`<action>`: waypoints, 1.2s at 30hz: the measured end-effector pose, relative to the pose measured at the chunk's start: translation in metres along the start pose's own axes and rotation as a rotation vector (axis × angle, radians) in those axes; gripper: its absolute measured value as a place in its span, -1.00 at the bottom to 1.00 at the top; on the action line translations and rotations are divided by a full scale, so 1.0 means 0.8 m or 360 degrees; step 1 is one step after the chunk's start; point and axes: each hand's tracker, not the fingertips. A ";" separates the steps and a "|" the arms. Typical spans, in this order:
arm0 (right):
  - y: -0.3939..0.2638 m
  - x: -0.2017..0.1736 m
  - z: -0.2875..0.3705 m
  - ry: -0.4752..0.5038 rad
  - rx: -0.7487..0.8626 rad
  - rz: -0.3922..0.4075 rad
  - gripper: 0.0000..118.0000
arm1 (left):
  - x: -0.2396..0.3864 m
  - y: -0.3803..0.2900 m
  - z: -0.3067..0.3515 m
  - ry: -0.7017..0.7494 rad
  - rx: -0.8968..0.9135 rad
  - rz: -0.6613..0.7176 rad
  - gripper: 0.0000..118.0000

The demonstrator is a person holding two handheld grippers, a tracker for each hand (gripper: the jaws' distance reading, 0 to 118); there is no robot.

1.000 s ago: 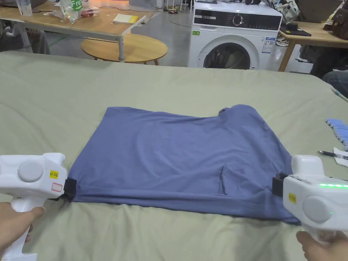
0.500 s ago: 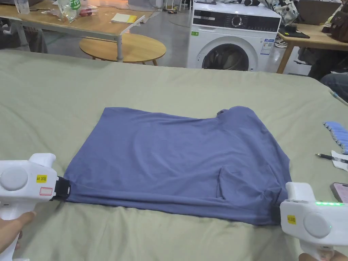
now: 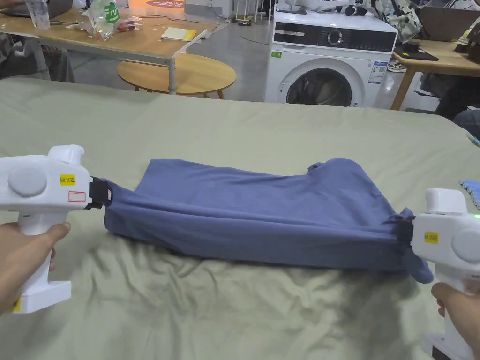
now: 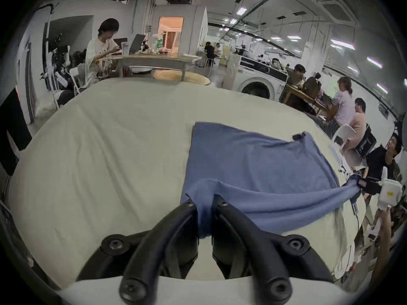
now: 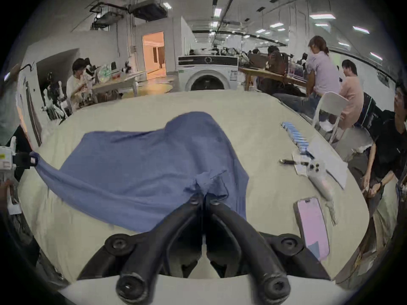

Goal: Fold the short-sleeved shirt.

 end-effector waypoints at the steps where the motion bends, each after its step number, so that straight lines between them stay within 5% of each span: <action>1: 0.008 -0.002 -0.013 0.0007 0.0001 0.0002 -1.00 | 0.002 0.008 -0.014 0.0013 -0.0016 -0.0001 -0.94; 16: 0.046 -0.018 -0.185 -0.0055 -0.0199 0.0166 -0.96 | -0.006 0.045 -0.165 0.0062 -0.0308 -0.0021 -0.92; 17: 0.046 -0.020 -0.183 -0.0060 -0.0188 0.0164 -0.88 | -0.001 0.048 -0.162 0.0066 -0.0307 -0.0035 -0.77; 19: 0.047 -0.027 -0.169 -0.0143 -0.0089 0.0163 -0.33 | 0.005 0.044 -0.154 0.0065 -0.0249 -0.0042 -0.31; 21: 0.048 -0.034 -0.145 -0.0122 0.0047 0.0110 -0.09 | 0.009 0.042 -0.139 0.0004 -0.0180 -0.0034 -0.21; 26: 0.039 -0.062 -0.079 -0.0080 0.0302 0.0076 -0.11 | 0.039 0.015 -0.081 -0.0027 0.0085 -0.0115 -0.21; 27: 0.034 -0.068 -0.068 -0.0084 0.0356 0.0068 -0.25 | 0.047 0.005 -0.070 -0.0021 0.0150 -0.0122 -0.24; 29: 0.024 -0.082 -0.045 -0.0063 0.0447 0.0080 -0.87 | 0.059 -0.017 -0.043 -0.0003 0.0302 -0.0158 -0.71; 30: 0.019 -0.088 -0.037 -0.0076 0.0473 0.0070 -1.00 | 0.065 -0.027 -0.033 0.0020 0.0345 -0.0169 -1.00; 36: -0.008 -0.108 -0.001 -0.0061 0.0528 0.0029 -1.00 | 0.075 -0.072 0.006 0.0053 0.0359 -0.0162 -1.00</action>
